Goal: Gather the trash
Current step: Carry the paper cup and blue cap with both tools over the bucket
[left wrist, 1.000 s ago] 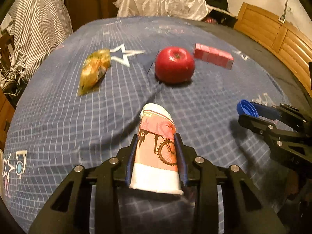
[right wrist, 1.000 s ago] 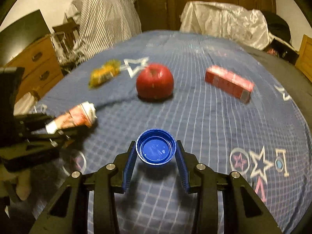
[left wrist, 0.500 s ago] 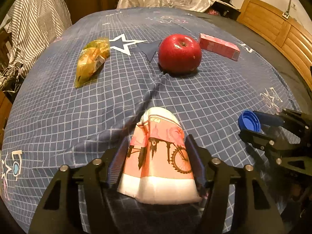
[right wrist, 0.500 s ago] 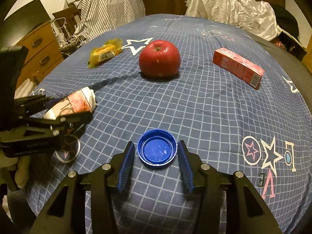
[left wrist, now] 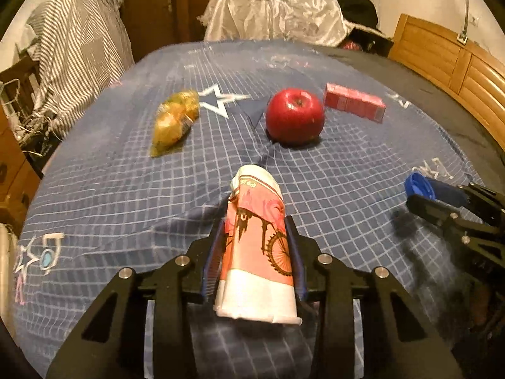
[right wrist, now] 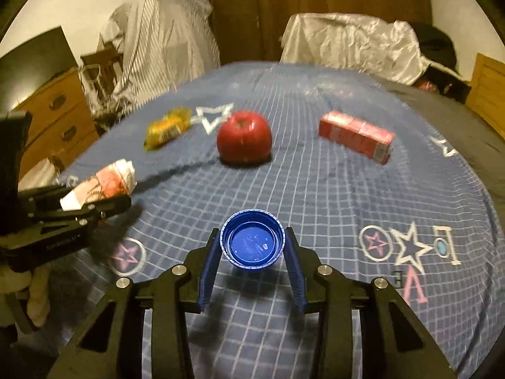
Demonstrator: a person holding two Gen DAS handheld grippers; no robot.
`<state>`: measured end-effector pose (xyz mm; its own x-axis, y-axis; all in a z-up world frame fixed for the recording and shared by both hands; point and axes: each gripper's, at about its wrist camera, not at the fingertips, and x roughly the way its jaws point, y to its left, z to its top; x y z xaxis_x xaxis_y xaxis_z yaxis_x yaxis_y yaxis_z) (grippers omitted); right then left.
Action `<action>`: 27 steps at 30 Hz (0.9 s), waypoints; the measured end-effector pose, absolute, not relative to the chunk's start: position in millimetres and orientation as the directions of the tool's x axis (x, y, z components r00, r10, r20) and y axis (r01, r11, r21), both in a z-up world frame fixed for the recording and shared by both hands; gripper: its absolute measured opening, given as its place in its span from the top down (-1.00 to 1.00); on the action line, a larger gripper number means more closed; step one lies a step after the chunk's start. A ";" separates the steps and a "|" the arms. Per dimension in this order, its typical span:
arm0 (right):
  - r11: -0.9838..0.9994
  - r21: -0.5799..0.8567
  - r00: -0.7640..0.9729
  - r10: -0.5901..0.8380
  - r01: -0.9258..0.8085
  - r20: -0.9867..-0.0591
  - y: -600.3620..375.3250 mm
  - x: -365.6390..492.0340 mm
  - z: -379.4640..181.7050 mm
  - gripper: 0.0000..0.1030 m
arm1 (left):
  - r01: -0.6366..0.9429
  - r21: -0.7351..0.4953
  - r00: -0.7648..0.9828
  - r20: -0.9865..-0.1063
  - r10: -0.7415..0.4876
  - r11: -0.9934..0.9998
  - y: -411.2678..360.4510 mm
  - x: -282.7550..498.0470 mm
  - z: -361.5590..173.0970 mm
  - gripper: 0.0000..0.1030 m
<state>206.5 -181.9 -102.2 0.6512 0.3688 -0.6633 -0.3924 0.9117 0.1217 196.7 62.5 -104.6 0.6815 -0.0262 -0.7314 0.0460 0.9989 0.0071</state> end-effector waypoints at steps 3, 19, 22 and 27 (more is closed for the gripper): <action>0.920 0.104 0.713 0.361 -0.378 -0.601 -185.7 185.7 -79.4 0.21 | 0.027 0.011 0.726 -0.688 -0.012 1.000 63.5 178.8 -86.7 0.30; 0.947 0.072 0.907 0.320 -0.313 -0.272 -206.3 79.6 22.4 0.21 | 0.042 -0.014 0.920 -0.390 -0.044 0.999 33.9 88.7 8.2 0.27; 0.950 0.076 0.909 0.313 -0.304 -0.275 -210.2 72.7 27.6 0.21 | 0.052 -0.013 0.925 -0.377 -0.053 0.999 28.5 83.5 10.8 0.27; 0.951 0.069 0.910 0.309 -0.302 -0.275 -214.7 63.8 32.5 0.21 | 0.057 -0.021 0.926 -0.372 -0.061 0.998 26.8 79.2 13.3 0.27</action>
<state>63.8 -214.7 32.5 0.9105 0.3092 -0.2746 -0.3020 0.9508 0.0691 79.2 26.8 13.3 0.9261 -0.0606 -0.3725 0.0568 0.9982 -0.0210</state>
